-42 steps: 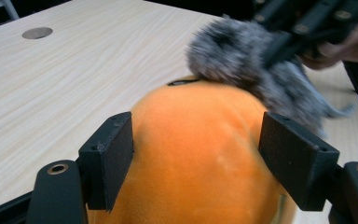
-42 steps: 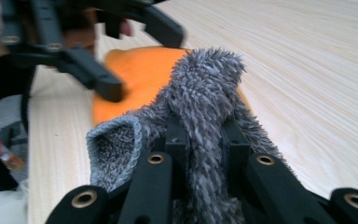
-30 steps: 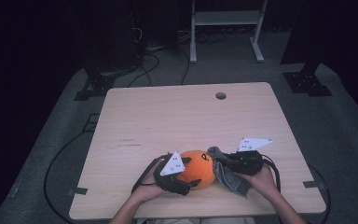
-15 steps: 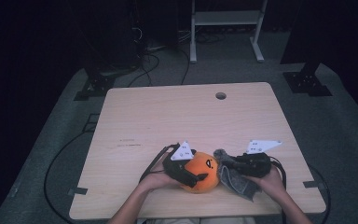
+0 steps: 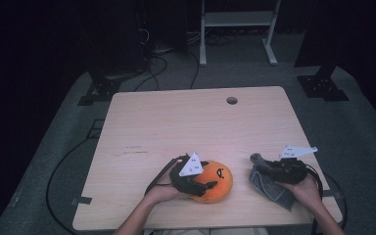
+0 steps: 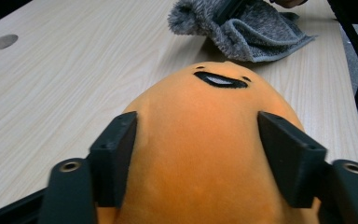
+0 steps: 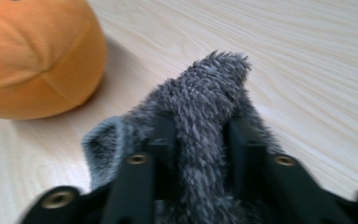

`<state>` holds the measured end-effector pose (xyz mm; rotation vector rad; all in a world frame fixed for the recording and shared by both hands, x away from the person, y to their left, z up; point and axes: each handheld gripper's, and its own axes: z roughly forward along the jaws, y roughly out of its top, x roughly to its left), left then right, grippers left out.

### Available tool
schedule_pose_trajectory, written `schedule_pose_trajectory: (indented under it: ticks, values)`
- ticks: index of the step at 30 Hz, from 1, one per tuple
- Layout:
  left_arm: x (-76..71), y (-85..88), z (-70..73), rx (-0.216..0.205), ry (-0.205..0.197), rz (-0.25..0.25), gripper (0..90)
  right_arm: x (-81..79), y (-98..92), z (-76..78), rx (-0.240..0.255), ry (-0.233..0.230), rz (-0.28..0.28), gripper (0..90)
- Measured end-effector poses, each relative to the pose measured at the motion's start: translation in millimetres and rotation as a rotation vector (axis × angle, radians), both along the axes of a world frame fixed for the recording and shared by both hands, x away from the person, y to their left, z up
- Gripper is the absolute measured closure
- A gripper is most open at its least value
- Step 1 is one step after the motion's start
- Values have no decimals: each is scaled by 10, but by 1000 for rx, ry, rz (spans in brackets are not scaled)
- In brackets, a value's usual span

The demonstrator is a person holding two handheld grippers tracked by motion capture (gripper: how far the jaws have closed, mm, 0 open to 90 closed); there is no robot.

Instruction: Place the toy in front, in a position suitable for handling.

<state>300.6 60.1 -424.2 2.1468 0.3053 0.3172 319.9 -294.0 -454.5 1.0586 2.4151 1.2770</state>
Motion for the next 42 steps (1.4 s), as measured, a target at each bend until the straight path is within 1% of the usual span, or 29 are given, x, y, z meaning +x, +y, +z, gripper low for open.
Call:
schedule_pose_trajectory:
  ticks: [1,3,4,5,8,9,12,13,16,20,23,24,25,26,28,29,32,35,37,40,41,42]
  values:
    - [-5,1,7,-5,-1,-4,356,4,-17,-6,7,5,-8,598]
    - [-11,0,20,-11,-2,-5,380,5,-33,2,26,5,-18,527]
    - [-11,0,20,-11,-2,-5,388,5,-33,2,26,5,-18,527]
    - [-5,-4,43,-15,1,1,395,4,-38,20,44,2,-23,483]
    - [10,-15,77,-27,4,3,408,-1,-29,44,57,-16,-19,446]
    - [20,-22,82,-22,6,6,410,-6,-26,53,60,-17,-19,436]
    - [74,-28,89,-25,16,17,413,-12,-13,72,74,-28,-7,427]
    - [95,-28,94,-26,17,27,414,-17,-9,78,78,-33,-4,422]
    - [166,-23,126,-22,11,54,415,-25,-5,92,90,-41,5,413]
    - [289,-25,171,-14,-14,99,414,-19,-4,115,105,-50,7,397]
    - [400,-31,197,-8,-31,138,412,-25,0,127,104,-67,3,396]
    - [436,-32,208,-6,-37,149,411,-25,1,130,106,-66,5,396]
    - [475,-34,216,-9,-43,157,409,-24,2,132,108,-68,7,396]
    - [514,-33,231,1,-44,165,407,-25,3,133,109,-69,7,395]
    - [580,-49,247,-3,-57,184,405,-22,3,134,111,-68,8,393]
    - [611,-55,264,9,-62,191,405,-18,3,133,111,-71,10,392]
    - [706,-72,311,10,-71,211,404,-16,8,133,111,-64,12,389]
    - [789,-95,336,23,-85,228,401,-19,17,131,110,-63,16,388]
    - [835,-110,317,39,-74,237,391,-20,17,132,112,-65,17,387]
    - [870,-134,208,56,-33,232,363,-22,24,132,111,-65,20,381]
    - [864,-132,174,57,-27,224,353,-25,29,131,109,-65,21,381]
    - [856,-120,166,42,-25,224,337,-29,33,131,109,-64,22,381]
